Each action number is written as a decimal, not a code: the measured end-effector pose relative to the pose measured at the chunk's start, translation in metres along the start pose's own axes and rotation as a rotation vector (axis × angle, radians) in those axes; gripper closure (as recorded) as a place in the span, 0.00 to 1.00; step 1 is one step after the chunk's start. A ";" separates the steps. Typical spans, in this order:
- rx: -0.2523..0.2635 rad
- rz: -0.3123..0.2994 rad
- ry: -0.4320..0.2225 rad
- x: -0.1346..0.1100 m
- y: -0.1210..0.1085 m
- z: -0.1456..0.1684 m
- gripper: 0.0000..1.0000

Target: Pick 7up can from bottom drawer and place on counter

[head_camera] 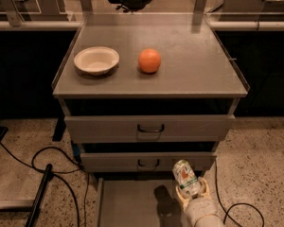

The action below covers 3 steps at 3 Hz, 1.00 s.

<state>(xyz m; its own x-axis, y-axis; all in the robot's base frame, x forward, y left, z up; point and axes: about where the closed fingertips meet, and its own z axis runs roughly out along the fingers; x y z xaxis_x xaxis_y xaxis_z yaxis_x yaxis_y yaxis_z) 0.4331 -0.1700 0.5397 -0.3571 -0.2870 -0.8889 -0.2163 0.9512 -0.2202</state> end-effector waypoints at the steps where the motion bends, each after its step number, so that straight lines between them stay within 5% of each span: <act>1: 0.000 0.000 0.000 0.000 0.000 0.000 1.00; 3: 0.075 0.009 -0.036 -0.026 -0.034 -0.002 1.00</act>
Offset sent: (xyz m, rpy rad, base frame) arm 0.0178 -0.0327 0.0385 -0.0083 -0.0687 -0.0786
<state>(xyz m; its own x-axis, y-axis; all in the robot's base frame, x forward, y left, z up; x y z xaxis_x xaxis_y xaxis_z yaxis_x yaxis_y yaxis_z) 0.4478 -0.1947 0.5711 -0.3253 -0.2752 -0.9047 -0.1437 0.9600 -0.2404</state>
